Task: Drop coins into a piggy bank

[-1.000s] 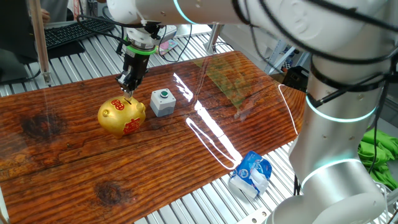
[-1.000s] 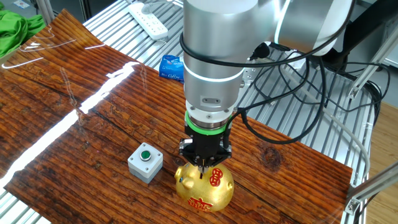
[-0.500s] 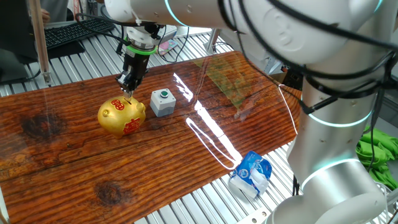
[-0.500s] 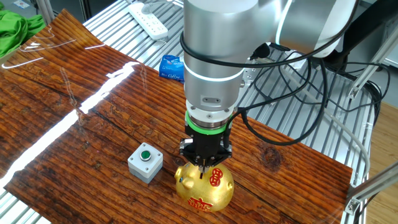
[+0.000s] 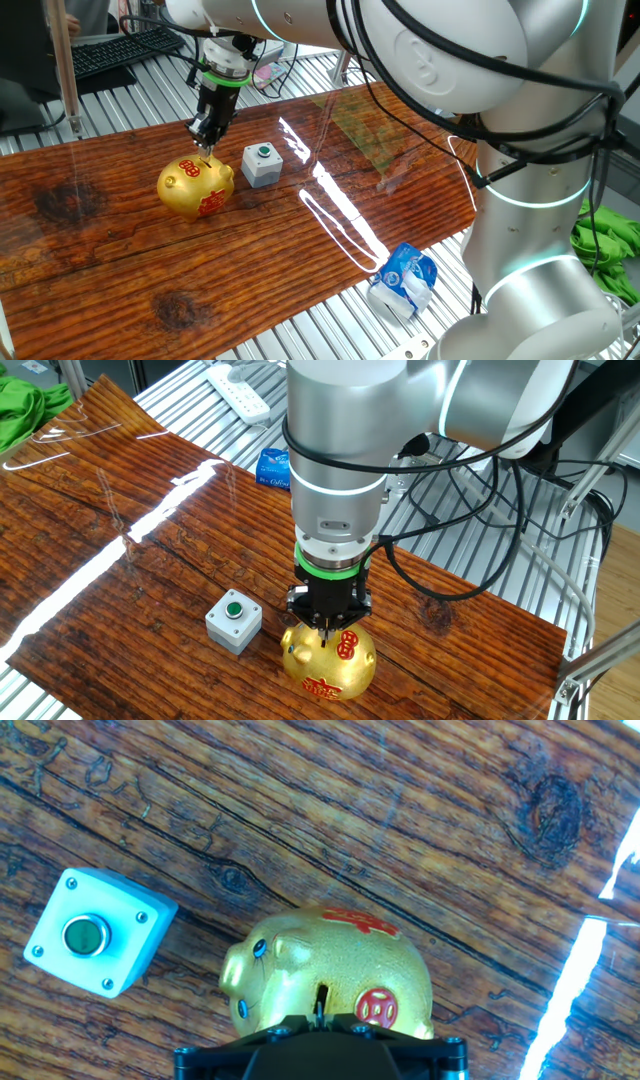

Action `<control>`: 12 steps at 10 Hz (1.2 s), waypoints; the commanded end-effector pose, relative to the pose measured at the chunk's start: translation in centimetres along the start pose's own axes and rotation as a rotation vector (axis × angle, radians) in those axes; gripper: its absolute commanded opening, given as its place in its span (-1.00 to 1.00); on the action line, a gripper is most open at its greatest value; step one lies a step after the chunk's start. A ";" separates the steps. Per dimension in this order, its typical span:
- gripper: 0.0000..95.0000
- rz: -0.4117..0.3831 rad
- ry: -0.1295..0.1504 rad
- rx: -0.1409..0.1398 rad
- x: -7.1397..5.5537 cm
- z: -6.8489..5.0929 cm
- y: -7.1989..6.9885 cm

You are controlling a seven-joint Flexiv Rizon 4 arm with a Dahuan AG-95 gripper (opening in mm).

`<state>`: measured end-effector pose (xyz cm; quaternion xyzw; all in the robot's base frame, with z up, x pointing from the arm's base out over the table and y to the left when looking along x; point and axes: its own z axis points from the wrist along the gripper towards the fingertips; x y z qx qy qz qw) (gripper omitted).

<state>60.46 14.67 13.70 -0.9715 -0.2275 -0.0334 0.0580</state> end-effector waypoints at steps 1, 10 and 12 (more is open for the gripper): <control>-1.00 -0.001 0.000 0.004 0.0 0.0 0.0; -1.00 0.010 0.015 -0.001 0.1 0.1 0.0; -1.00 0.013 0.023 -0.001 0.1 0.1 -0.1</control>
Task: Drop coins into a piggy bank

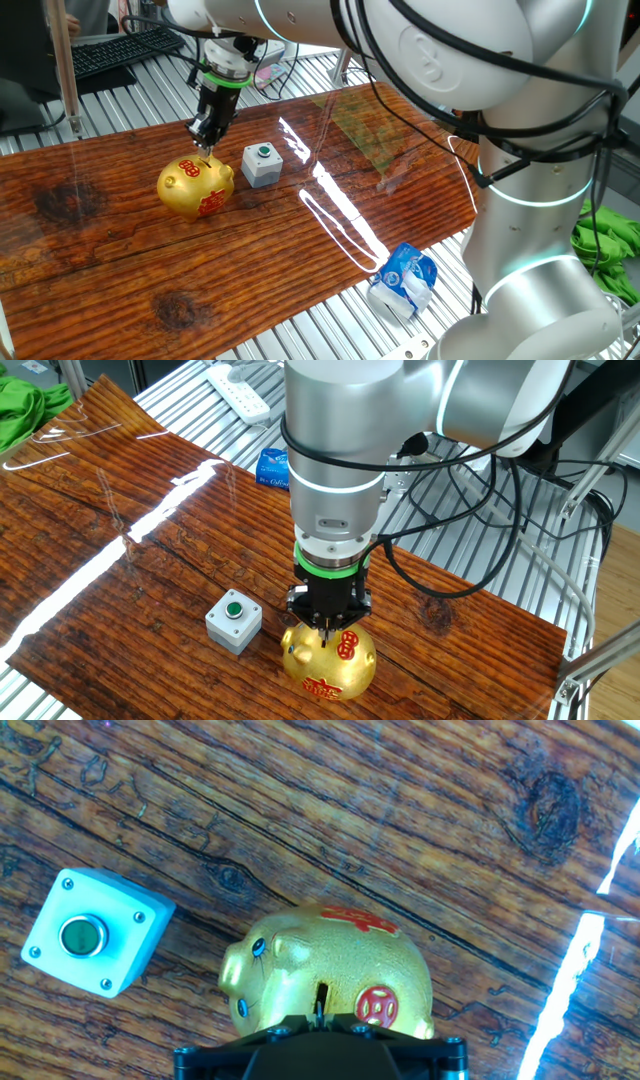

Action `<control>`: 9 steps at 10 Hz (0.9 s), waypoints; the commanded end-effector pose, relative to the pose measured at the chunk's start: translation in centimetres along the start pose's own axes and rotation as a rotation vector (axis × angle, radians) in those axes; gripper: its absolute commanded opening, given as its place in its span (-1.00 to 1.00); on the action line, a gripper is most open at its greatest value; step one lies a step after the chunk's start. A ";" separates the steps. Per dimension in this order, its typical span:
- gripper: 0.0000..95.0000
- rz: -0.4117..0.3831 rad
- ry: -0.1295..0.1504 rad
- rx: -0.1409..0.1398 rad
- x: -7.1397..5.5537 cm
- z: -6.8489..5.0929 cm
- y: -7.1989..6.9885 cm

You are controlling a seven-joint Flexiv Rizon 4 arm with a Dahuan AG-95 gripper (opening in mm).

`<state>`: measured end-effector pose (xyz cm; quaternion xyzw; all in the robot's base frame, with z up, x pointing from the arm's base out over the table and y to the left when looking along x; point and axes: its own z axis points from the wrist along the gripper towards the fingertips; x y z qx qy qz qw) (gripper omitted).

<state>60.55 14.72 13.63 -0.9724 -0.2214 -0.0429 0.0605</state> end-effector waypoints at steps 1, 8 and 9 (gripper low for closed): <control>-1.00 0.002 0.006 -0.002 -0.1 0.0 -0.1; -0.60 -0.015 0.015 -0.001 0.0 -0.1 -0.1; -0.60 -0.049 0.011 -0.002 0.2 -0.2 0.0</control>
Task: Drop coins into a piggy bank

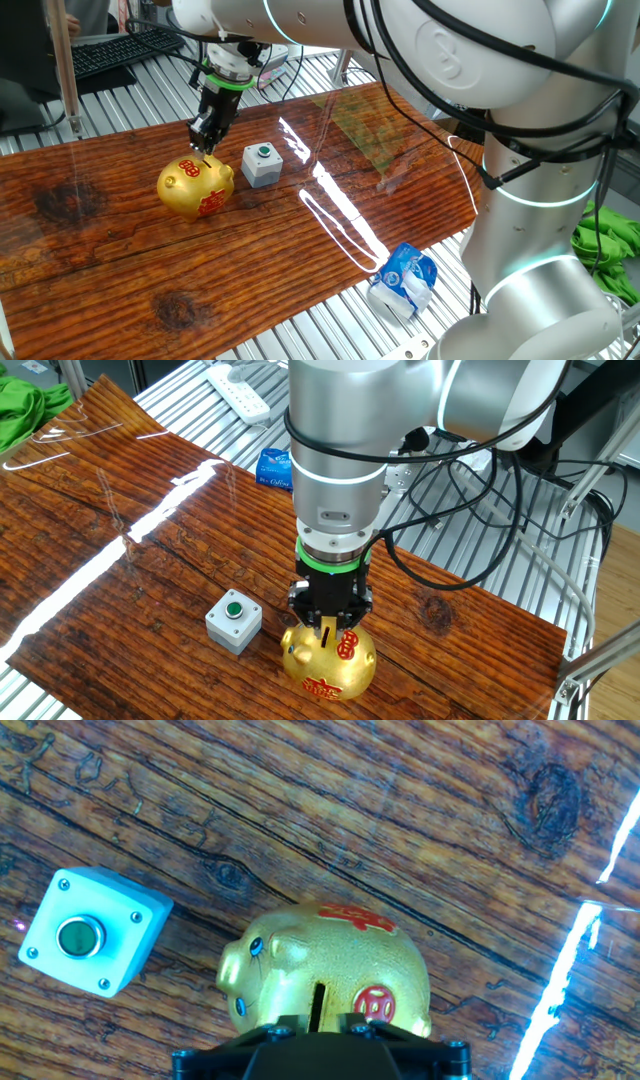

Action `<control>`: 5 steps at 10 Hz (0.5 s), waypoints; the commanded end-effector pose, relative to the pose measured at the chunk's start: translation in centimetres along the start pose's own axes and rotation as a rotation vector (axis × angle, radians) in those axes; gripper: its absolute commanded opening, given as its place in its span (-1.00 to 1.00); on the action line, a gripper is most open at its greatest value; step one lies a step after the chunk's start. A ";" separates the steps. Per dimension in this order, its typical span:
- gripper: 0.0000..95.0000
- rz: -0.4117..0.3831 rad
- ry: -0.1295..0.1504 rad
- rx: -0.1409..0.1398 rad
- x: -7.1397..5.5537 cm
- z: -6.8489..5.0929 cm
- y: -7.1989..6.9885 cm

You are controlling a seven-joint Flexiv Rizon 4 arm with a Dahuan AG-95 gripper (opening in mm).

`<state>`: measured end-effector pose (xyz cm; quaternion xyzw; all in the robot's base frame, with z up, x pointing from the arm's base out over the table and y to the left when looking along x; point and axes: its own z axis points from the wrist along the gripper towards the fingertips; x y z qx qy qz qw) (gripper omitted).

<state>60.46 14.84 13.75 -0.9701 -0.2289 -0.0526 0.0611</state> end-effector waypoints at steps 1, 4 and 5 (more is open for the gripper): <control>-0.60 -0.105 -0.011 0.003 0.5 -0.3 0.2; -1.00 -0.473 -0.014 0.011 1.1 -1.5 0.8; -1.00 -0.565 -0.015 0.010 1.3 -1.8 0.9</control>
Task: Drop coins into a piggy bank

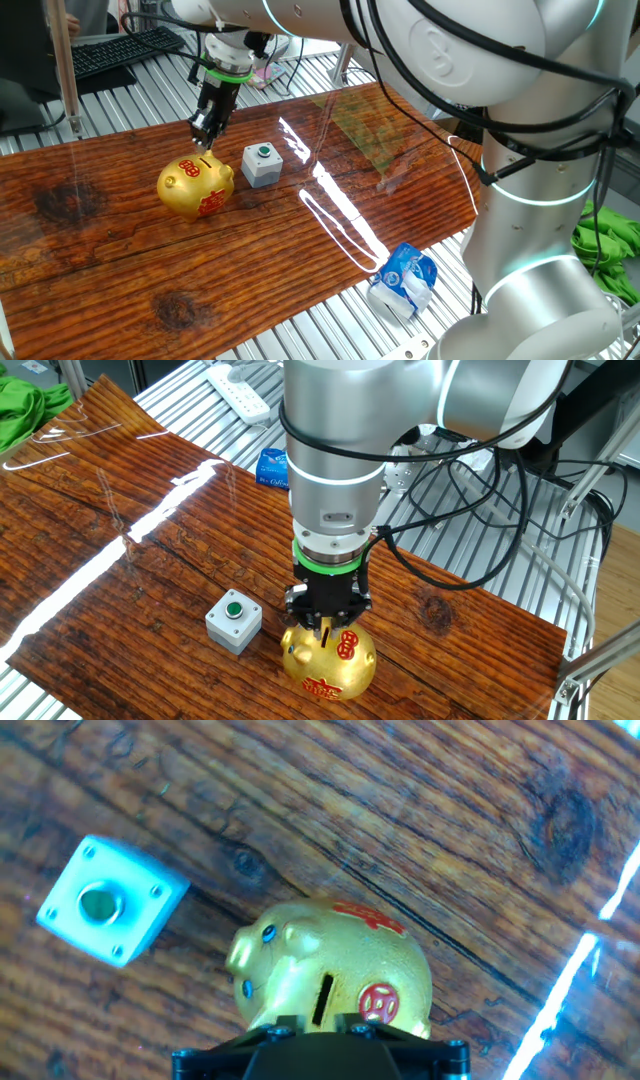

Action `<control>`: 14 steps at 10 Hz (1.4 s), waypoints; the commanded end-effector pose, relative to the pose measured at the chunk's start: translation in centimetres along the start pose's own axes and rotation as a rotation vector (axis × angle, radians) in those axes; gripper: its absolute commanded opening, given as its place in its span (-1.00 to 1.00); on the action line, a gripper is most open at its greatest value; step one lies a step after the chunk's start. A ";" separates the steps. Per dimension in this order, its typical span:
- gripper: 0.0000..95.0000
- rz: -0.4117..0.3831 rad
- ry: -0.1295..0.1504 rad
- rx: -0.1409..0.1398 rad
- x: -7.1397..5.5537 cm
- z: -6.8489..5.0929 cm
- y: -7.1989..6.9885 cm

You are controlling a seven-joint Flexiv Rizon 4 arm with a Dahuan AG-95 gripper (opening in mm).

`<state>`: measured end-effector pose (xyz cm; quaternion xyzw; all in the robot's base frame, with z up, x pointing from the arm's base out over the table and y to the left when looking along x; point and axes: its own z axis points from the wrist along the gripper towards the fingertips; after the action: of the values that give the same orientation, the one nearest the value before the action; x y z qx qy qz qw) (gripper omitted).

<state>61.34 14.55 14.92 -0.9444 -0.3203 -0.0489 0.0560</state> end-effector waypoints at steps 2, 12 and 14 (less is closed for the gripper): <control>-1.00 -0.747 0.011 -0.004 -0.1 -1.5 0.7; -1.00 -2.074 0.068 -0.056 -5.6 -4.1 1.4; -1.00 -2.166 0.053 -0.083 -6.7 -3.9 2.0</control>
<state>59.23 11.18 17.37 -0.4858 -0.8685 -0.0986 0.0048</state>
